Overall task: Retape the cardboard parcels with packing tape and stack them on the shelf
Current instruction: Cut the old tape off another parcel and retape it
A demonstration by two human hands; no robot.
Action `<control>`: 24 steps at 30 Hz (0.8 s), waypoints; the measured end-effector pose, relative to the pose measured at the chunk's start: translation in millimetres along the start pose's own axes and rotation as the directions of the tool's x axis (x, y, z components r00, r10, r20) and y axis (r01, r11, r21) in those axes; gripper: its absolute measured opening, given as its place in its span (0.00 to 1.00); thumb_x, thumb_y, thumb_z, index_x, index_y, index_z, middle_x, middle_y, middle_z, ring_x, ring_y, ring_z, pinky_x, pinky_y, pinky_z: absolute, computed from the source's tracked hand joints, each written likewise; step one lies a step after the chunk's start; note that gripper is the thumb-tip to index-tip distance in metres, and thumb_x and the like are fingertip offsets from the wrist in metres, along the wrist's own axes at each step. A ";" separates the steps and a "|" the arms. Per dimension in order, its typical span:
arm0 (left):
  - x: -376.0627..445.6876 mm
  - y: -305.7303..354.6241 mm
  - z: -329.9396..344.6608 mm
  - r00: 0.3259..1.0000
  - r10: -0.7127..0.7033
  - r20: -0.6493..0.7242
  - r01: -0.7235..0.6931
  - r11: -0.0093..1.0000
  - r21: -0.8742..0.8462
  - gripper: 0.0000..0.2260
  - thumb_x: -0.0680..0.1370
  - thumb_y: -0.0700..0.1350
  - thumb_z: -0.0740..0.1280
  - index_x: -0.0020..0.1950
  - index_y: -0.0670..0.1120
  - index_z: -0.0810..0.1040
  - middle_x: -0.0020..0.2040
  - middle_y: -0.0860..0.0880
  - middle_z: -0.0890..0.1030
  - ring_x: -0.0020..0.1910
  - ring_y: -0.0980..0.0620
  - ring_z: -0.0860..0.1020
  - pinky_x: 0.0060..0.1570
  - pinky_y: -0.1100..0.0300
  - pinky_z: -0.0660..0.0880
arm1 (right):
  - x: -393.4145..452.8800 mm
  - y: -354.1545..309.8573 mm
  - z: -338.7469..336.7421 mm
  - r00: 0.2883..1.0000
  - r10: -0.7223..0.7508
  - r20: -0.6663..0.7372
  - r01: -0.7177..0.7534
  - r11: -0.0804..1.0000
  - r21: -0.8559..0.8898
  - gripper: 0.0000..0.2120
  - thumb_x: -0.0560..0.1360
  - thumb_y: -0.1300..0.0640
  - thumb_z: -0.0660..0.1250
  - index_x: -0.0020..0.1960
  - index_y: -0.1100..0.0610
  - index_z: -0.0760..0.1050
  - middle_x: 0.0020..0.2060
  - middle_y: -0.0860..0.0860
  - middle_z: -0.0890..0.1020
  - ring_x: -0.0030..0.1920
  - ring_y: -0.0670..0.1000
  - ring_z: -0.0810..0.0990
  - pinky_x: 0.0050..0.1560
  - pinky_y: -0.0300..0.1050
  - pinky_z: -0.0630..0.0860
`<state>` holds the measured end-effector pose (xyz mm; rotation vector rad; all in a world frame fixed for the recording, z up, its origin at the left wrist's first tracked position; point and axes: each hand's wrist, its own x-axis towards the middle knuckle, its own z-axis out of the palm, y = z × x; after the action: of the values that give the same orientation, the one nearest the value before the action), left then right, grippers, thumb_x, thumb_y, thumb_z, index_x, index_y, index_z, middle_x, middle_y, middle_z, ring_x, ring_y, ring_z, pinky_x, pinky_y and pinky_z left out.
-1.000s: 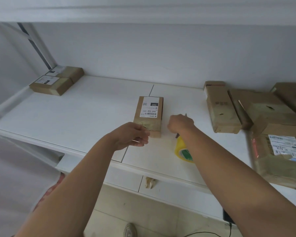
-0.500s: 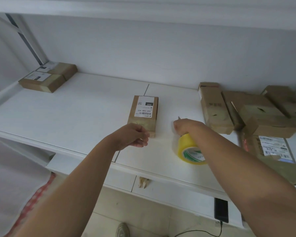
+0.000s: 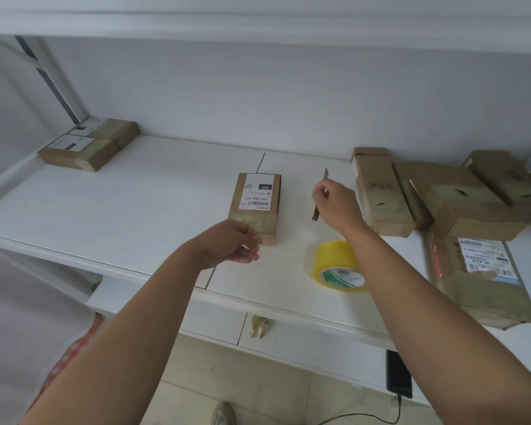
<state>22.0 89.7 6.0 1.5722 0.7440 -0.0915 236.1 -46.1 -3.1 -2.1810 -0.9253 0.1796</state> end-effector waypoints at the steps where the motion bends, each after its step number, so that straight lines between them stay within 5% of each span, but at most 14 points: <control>1: -0.5 0.0 0.1 1.000 0.000 -0.005 0.000 1.000 -0.007 0.03 0.80 0.36 0.66 0.52 0.38 0.78 0.39 0.46 0.80 0.41 0.49 0.82 0.44 0.58 0.80 | -4.6 1.0 -5.5 1.000 -0.004 -0.002 0.004 0.998 0.059 0.09 0.81 0.56 0.60 0.47 0.55 0.78 0.35 0.47 0.78 0.36 0.49 0.76 0.37 0.43 0.71; 7: 0.0 0.0 1.6 0.999 0.008 -0.042 -0.012 0.996 -0.087 0.02 0.80 0.38 0.67 0.48 0.40 0.78 0.39 0.45 0.79 0.40 0.49 0.82 0.45 0.57 0.79 | -39.7 12.3 -24.7 0.987 0.142 0.077 -0.161 0.818 0.552 0.16 0.79 0.66 0.55 0.46 0.59 0.82 0.34 0.53 0.77 0.35 0.52 0.79 0.42 0.43 0.79; 11: -1.1 4.7 7.4 0.999 0.046 -0.017 -0.048 0.992 -0.119 0.04 0.81 0.38 0.65 0.49 0.39 0.78 0.38 0.45 0.81 0.42 0.47 0.81 0.48 0.56 0.79 | -53.0 18.1 -36.6 0.980 0.161 0.119 -0.198 0.679 0.707 0.17 0.78 0.69 0.54 0.46 0.63 0.81 0.36 0.57 0.83 0.38 0.54 0.82 0.45 0.46 0.81; 16: -4.1 16.2 15.9 0.995 0.095 -0.001 -0.094 0.986 -0.136 0.04 0.81 0.38 0.65 0.49 0.40 0.78 0.38 0.45 0.81 0.41 0.47 0.81 0.50 0.54 0.78 | -62.1 30.2 -37.2 0.994 0.049 0.102 -0.095 0.847 0.523 0.16 0.80 0.69 0.58 0.50 0.53 0.80 0.48 0.48 0.85 0.48 0.49 0.85 0.52 0.44 0.80; 20: -5.0 21.8 16.6 0.995 0.097 -0.031 -0.100 0.988 -0.116 0.03 0.80 0.38 0.67 0.48 0.41 0.78 0.37 0.47 0.81 0.39 0.49 0.81 0.49 0.56 0.79 | -81.4 49.8 -25.9 0.998 -0.061 0.031 0.047 0.940 0.337 0.13 0.80 0.66 0.62 0.50 0.48 0.74 0.48 0.38 0.83 0.57 0.40 0.80 0.58 0.42 0.77; 24: -4.2 20.1 15.1 0.989 0.094 -0.111 -0.100 0.994 -0.047 0.04 0.80 0.37 0.67 0.46 0.41 0.79 0.38 0.47 0.80 0.39 0.50 0.82 0.42 0.60 0.79 | -106.6 61.3 -24.1 0.999 0.028 -0.046 -0.013 0.955 0.296 0.06 0.84 0.54 0.57 0.51 0.51 0.71 0.51 0.44 0.82 0.50 0.43 0.80 0.51 0.38 0.72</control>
<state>34.4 75.2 22.8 1.5700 0.7469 0.0848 202.2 -159.5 -44.1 -1.9097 -0.7926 0.2563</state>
